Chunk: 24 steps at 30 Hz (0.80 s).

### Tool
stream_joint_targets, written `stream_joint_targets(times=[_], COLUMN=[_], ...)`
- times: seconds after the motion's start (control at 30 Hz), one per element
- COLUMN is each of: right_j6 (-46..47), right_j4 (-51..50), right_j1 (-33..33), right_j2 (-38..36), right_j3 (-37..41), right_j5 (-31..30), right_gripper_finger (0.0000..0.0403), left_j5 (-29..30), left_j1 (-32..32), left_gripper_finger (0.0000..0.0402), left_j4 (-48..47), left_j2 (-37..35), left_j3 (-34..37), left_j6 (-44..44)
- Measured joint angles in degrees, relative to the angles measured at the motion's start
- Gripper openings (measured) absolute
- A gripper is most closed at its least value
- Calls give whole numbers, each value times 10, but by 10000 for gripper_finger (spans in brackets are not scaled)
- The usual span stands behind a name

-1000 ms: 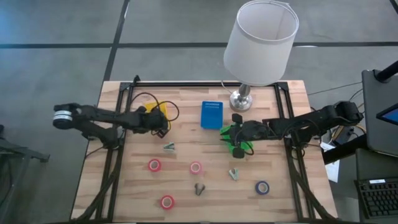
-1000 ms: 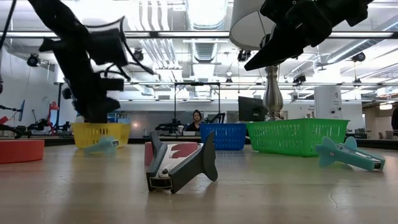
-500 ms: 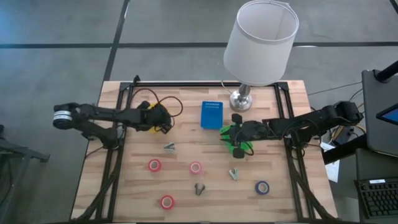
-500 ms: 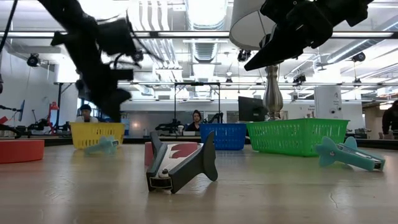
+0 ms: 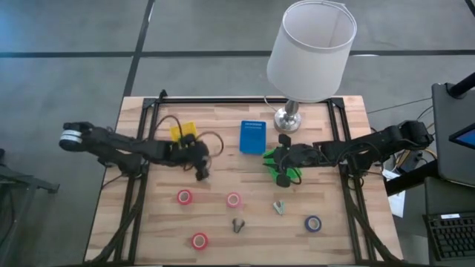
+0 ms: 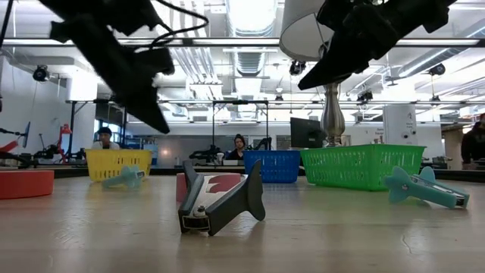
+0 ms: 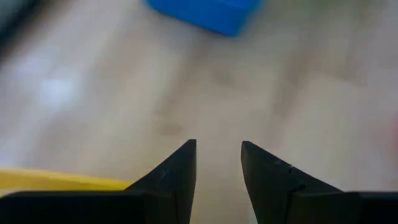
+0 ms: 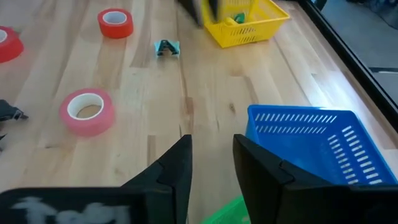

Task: Pick and place Stapler, Stapler remover, tape
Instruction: Put the left light blue staple remover into the blue basket

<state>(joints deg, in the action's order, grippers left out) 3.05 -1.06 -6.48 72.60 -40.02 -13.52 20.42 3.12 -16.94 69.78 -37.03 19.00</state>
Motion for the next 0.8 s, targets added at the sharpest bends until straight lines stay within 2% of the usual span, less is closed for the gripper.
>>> stream_joint_targets(times=[0.1,0.37,0.53,0.8], right_j6=[9,28,28,25], right_j4=[1,0,2,17], right_j1=[0,0,0,0], right_j2=[0,0,0,0], right_j3=[5,31,33,30], right_j5=[0,0,0,0], right_gripper_finger=[118,118,123,123], left_j5=[-27,-30,-19,-14], left_j1=[48,138,146,146], left_gripper_finger=[130,128,122,121], left_j4=[10,28,52,182], left_j2=[1,1,1,15], left_j3=[18,60,96,157], left_j6=[3,33,41,25])
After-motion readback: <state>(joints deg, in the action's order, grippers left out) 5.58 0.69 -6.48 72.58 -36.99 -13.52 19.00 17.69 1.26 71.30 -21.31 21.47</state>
